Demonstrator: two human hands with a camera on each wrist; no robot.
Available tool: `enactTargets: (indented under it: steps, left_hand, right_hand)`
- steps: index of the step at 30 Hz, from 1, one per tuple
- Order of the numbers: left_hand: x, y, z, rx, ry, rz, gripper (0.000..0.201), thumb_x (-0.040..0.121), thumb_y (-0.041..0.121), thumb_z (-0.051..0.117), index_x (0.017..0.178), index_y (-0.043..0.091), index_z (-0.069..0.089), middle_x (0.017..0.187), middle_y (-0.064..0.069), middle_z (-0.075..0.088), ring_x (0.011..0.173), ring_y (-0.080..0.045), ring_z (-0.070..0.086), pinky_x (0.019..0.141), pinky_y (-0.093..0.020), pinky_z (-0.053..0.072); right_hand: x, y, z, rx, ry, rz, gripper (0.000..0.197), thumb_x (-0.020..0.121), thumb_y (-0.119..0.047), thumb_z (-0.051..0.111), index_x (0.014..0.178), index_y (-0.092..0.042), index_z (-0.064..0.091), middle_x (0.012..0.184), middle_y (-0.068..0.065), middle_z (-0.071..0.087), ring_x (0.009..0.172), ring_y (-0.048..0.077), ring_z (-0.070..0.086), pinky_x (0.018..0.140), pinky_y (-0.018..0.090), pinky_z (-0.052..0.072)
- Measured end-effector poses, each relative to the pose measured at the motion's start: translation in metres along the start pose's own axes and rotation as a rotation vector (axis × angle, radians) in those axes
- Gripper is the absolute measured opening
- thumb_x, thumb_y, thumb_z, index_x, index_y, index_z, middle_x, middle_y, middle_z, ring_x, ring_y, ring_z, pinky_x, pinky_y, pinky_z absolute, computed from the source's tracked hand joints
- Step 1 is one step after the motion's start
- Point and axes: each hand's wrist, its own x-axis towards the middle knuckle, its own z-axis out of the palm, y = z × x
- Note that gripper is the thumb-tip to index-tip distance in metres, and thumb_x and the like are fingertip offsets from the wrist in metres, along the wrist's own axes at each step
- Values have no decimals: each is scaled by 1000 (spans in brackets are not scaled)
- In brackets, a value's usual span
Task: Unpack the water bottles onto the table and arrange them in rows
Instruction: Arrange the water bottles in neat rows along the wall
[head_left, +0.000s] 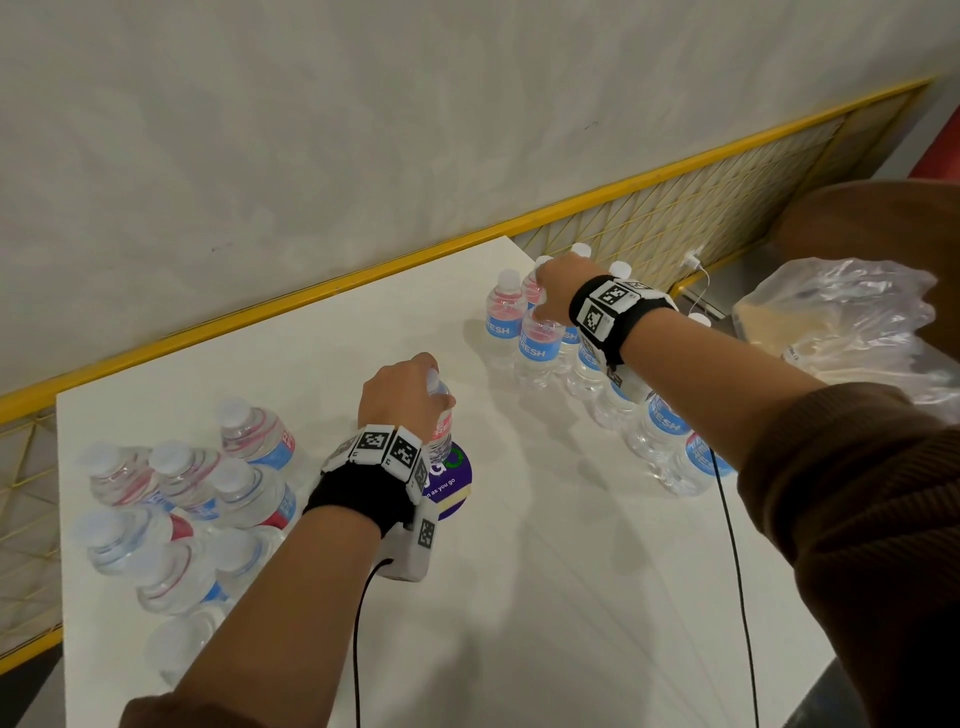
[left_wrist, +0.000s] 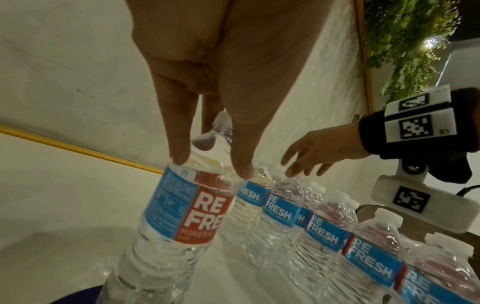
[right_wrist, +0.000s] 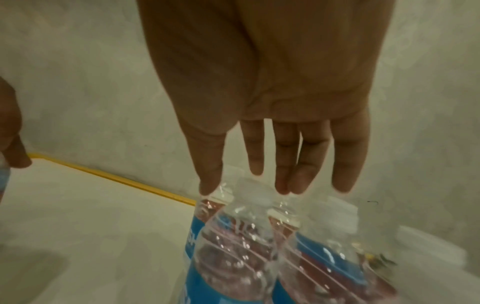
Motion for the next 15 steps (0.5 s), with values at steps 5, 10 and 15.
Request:
enactTargets:
  steps: [5,10,15]
  left_hand:
    - [3,0,0,-9,4,-1,31,90,32,57,112,10,54,108,-12,65,99,-31,60,82,-33,47]
    - [1,-5,2,-39,14,-4,32,90,34,58,113,13,54,110,-10,65,101,-30,60,85,-34,49]
    - [2,-7,4,-55,18,3,32,90,35,58,113,13,54,112,-10,65,103,-30,60,88,-35,50]
  right_hand:
    - [11,-16,-7,82,57,-96,57,88,-36,58,140,-27,37,131,10,54,119,31,52,92,42,45]
    - [20,-32,1,144,21,-66,40,93,-18,50,133,-20,50,132,12,53,120,33,51,95,38,44]
    - [21,-38,-1,137,14,-28,36,92,-11,52,127,-14,56,127,16,54,116,37,54,95,40,46]
